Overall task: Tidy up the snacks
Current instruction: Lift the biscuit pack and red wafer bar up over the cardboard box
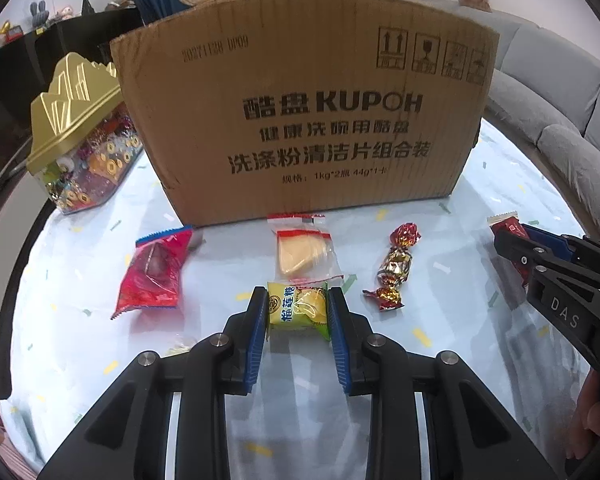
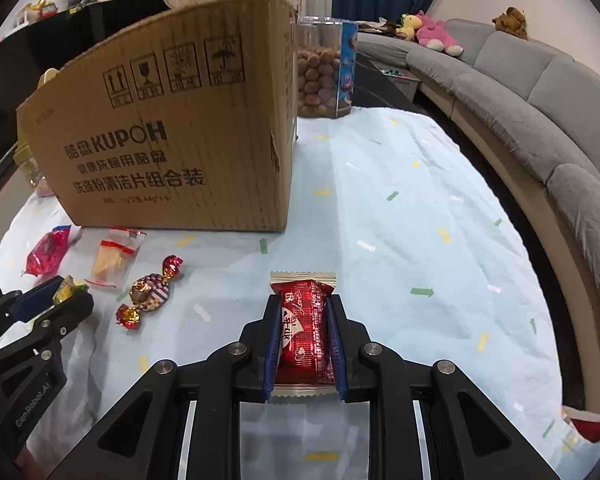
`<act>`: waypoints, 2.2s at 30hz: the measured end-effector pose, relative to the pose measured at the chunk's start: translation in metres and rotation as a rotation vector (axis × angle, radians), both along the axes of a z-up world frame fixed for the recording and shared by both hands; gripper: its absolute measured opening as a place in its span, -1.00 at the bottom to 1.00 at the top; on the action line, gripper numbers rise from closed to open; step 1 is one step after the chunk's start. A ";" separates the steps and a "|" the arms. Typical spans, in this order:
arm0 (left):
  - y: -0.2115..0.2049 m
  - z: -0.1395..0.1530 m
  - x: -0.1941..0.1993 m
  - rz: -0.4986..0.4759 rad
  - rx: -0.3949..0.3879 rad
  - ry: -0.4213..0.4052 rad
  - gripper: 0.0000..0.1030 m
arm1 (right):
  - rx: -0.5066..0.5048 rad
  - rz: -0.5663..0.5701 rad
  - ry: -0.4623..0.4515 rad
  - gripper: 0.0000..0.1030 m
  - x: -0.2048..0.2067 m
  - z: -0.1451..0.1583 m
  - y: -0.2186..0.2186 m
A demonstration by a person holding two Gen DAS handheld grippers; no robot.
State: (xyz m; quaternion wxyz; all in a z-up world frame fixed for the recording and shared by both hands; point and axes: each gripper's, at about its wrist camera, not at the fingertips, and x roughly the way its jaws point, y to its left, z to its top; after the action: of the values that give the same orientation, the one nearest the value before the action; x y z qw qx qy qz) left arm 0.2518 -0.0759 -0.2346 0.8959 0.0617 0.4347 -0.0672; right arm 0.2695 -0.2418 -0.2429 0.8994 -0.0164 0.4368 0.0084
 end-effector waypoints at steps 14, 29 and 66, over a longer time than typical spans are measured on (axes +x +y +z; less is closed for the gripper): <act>0.005 0.035 -0.008 0.041 -0.028 -0.027 -0.42 | -0.023 0.014 -0.064 -0.55 -0.016 0.044 0.006; 0.018 0.090 -0.027 0.071 -0.038 -0.102 -0.42 | -0.025 0.030 -0.126 -0.55 -0.036 0.096 0.013; 0.035 0.158 -0.010 0.044 -0.061 -0.187 -0.42 | -0.072 0.040 -0.267 -0.55 -0.049 0.174 0.040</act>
State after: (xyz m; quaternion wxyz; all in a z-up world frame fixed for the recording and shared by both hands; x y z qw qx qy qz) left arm 0.2416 -0.0404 -0.0770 0.9353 0.0308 0.3484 -0.0547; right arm 0.2206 -0.2018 -0.0689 0.9480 -0.0585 0.3126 0.0086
